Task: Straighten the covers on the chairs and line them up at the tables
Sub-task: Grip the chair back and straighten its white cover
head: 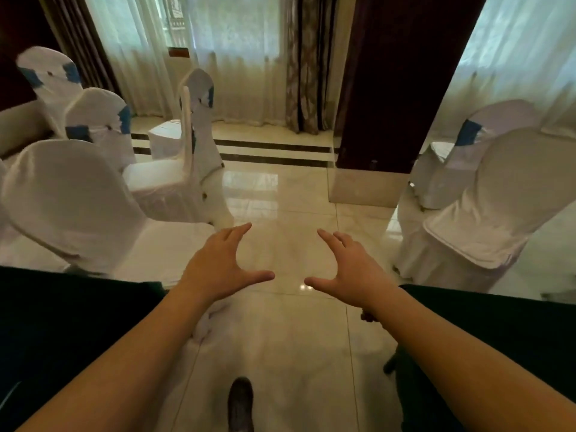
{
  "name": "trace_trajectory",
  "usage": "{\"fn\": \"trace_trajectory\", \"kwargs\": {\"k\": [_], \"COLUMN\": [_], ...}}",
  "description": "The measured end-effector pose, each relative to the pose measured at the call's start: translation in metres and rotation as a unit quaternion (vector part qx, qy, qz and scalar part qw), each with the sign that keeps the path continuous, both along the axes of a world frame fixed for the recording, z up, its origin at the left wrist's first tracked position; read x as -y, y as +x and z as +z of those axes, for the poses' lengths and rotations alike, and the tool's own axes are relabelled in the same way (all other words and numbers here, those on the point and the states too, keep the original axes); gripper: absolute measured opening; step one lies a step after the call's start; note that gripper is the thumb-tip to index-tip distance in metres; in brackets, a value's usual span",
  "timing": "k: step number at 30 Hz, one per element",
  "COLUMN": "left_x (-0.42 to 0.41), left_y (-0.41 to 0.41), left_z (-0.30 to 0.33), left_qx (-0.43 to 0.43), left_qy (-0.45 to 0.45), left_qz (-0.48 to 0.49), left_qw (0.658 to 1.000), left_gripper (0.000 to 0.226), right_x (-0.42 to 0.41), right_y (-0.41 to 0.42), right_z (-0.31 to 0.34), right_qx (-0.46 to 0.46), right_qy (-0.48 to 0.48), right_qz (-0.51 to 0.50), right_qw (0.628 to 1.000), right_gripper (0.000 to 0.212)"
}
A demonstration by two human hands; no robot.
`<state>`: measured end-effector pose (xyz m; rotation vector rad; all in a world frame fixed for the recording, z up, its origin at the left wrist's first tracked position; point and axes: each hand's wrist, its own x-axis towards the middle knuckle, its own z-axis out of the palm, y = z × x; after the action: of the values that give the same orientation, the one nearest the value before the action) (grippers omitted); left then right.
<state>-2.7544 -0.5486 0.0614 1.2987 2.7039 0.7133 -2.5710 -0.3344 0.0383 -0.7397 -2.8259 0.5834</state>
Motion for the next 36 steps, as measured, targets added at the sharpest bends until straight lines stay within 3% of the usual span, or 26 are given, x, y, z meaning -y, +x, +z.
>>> {"fn": "trace_trajectory", "kwargs": {"k": [5,12,28,36], "left_x": [-0.108,-0.286,-0.704,-0.893], "left_y": [-0.124,-0.255,-0.365,-0.383], "left_z": [-0.019,0.0,-0.049,-0.021], "left_qx": [-0.013,-0.008,-0.033,-0.011], "left_qy": [0.01,-0.001,-0.037,-0.03], "left_qz": [-0.05,-0.142,-0.215,-0.245], "left_qw": [0.999,0.99,0.975,0.969], "left_gripper": [0.118,0.119,0.123,0.125], "right_x": [-0.076,-0.207,-0.563,-0.751], "right_y": [-0.096,-0.198,-0.287,-0.31], "right_z": [-0.004,0.015,-0.032,-0.015], "right_qx": [0.034,0.039,0.032,0.047], "right_qy": [0.012,-0.004,-0.042,-0.006], "right_qz": [-0.054,-0.139,-0.251,-0.289], "right_qw": [0.998,0.99,0.967,0.956], "right_gripper": [0.108,0.106,0.107,0.108]}}
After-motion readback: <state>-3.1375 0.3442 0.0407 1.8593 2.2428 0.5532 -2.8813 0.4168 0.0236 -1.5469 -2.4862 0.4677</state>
